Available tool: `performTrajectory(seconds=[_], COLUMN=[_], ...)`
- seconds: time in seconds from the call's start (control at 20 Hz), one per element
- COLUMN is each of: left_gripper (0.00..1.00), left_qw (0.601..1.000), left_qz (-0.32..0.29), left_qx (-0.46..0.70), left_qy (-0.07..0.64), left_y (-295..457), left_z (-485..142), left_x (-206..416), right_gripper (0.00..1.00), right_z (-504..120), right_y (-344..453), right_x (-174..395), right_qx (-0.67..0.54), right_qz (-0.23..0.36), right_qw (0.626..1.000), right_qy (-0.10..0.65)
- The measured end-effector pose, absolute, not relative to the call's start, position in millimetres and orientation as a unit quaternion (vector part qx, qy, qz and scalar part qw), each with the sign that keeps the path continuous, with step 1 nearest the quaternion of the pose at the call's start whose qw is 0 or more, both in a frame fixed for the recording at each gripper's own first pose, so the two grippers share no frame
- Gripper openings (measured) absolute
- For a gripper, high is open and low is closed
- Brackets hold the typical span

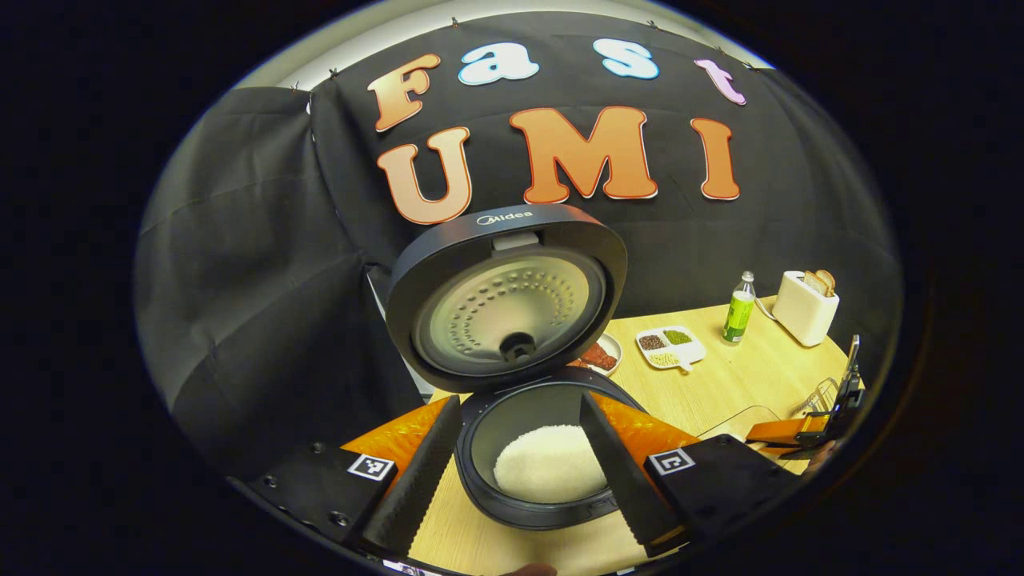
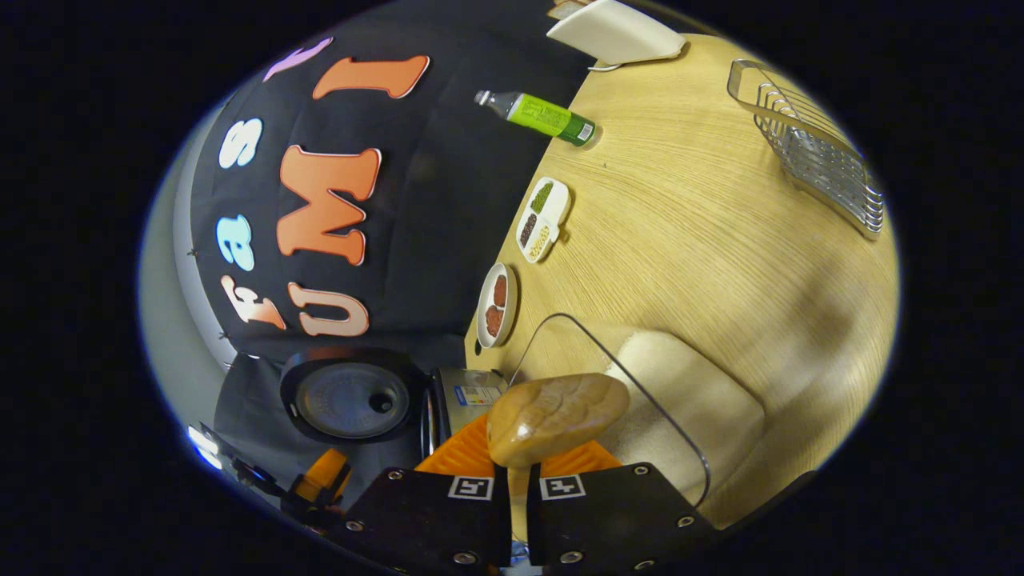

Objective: Close the left gripper, press the button to open the rice cooker; take a wooden spoon from the chopstick holder with the right hand, scoop a spoonful of rice and pour it into the rice cooker, then put the wooden spoon back into the chopstick holder.

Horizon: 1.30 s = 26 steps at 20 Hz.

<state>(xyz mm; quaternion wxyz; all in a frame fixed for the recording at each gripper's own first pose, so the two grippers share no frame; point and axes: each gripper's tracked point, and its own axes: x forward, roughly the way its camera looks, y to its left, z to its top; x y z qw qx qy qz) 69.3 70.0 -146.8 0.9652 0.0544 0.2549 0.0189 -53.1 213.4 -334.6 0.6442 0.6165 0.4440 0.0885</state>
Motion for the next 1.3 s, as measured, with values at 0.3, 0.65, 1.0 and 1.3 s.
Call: performTrajectory(seconds=[0.3, 0.65, 1.0, 1.3], left_gripper=[0.99, 0.99, 0.92, 1.00], left_qw=[0.975, 0.984, 0.980, 0.969], left_qz=[0.029, 0.092, 0.160, 0.219], left_qx=[0.053, 0.047, 0.057, 0.065], left_qy=[0.212, 0.143, 0.109, 0.097], left_y=[52.3, 58.3, 85.3, 124.7], left_z=[-125.2, -81.2, -55.0, -43.5], left_x=[71.0, 57.3, 30.4, 0.6], right_gripper=[0.07, 0.07, 0.07, 0.07], right_z=[-285.8, -211.9, -176.1, -167.2], right_y=[164.0, 155.4, 208.1, 273.2], right_x=[-18.1, 27.0, 47.3, 53.0], right_qx=[0.685, 0.740, 0.751, 0.716], right_qz=[0.100, 0.163, 0.222, 0.267], right_qw=[0.607, 0.548, 0.490, 0.487], right_qy=[0.390, 0.354, 0.382, 0.423])
